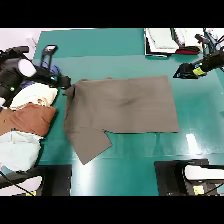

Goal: Fold the shirts.

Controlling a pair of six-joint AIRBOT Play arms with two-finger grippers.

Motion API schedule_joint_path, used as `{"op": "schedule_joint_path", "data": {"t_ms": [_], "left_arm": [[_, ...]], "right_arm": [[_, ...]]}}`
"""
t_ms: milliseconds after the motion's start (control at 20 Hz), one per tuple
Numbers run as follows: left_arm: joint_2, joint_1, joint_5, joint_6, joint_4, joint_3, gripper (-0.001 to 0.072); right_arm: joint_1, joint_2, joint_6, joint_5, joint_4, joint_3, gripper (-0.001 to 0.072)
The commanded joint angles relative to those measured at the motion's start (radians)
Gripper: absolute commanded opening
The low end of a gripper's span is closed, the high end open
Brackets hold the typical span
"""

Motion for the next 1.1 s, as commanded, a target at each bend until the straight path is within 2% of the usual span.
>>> {"op": "schedule_joint_path", "data": {"t_ms": [0,100,200,350,500,700,900,950,1000,1050], "left_arm": [[0.040,0.111,-0.208,0.011,-0.034,0.023,0.0408],[0.136,0.165,-0.232,0.010,-0.035,-0.106,0.0410],[0.245,0.191,-0.230,0.002,-0.050,-0.295,0.0560],[0.363,0.192,-0.189,-0.008,-0.112,-0.562,0.0558],[0.379,0.191,-0.100,-0.054,-0.121,-0.713,0.0557],[0.378,0.183,-0.002,-0.011,-0.297,-0.784,0.0555],[0.376,0.080,0.080,-0.039,-0.296,-0.820,0.0555],[0.376,0.073,0.101,-0.072,-0.298,-0.818,0.0539],[0.376,0.073,0.100,-0.080,-0.300,-0.811,0.0427],[0.376,0.073,0.092,-0.076,-0.297,-0.796,0.0266]], "right_arm": [[-0.049,0.039,-0.059,0.037,0.118,-0.022,0.0441],[-0.074,0.122,-0.090,0.057,0.160,-0.111,0.0441],[-0.088,0.212,-0.098,0.057,0.159,-0.222,0.0441],[-0.087,0.319,-0.098,0.051,0.160,-0.356,0.0441],[-0.079,0.383,-0.098,0.045,0.161,-0.419,0.0441],[-0.079,0.417,-0.098,0.039,0.160,-0.441,0.0441],[-0.079,0.417,-0.098,0.038,0.160,-0.441,0.0441],[-0.079,0.417,-0.098,0.038,0.159,-0.441,0.0440],[-0.086,0.417,-0.098,0.042,0.157,-0.441,0.0440],[-0.108,0.417,-0.099,0.054,0.156,-0.442,0.0440]]}}
